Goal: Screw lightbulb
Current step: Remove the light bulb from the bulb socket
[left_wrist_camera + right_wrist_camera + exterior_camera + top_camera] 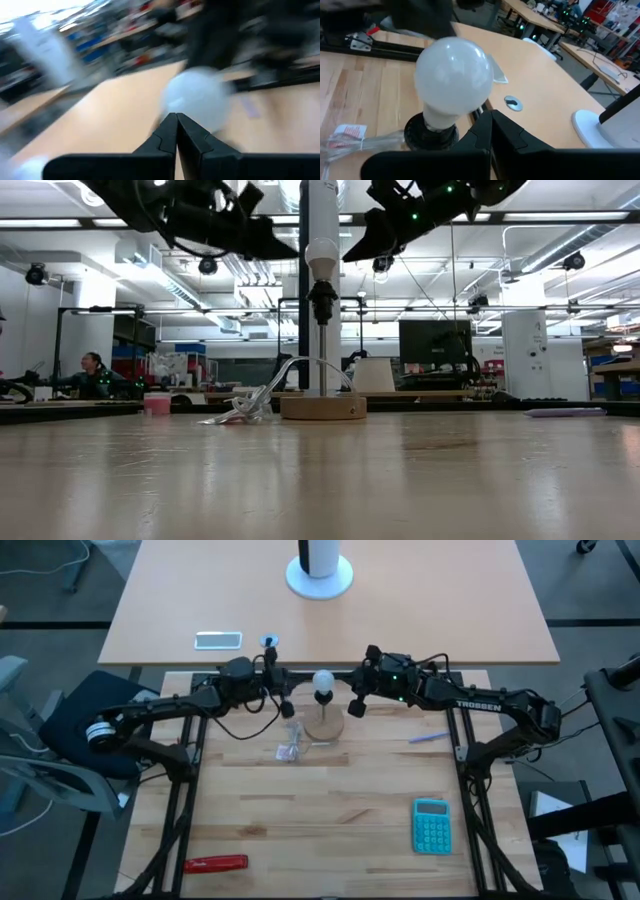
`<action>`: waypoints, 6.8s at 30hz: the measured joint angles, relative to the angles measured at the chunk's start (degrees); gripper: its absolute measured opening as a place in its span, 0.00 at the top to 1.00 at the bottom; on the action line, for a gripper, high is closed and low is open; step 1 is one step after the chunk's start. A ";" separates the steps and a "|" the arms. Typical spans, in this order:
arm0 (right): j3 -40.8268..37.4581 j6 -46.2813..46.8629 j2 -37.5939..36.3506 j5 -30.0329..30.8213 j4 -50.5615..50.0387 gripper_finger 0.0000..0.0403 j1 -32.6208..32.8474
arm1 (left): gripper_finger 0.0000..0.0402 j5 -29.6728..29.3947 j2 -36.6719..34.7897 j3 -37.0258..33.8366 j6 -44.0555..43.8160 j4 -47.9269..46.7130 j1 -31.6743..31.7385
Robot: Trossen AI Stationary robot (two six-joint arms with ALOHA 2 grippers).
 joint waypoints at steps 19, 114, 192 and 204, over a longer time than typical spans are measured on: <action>0.00 1.03 0.89 -4.78 0.00 1.00 0.57 | 1.00 -3.29 4.34 0.00 3.37 3.56 -0.34; -0.07 -0.77 1.63 -0.03 0.96 1.00 1.06 | 1.00 2.47 1.66 -0.02 0.99 0.43 -4.27; -2.84 4.80 6.74 -6.11 11.96 0.58 0.84 | 1.00 -5.22 8.02 0.00 2.77 1.62 -4.23; -2.84 4.50 6.50 -6.10 12.18 0.65 0.84 | 1.00 -5.39 8.03 0.00 2.50 1.86 -4.23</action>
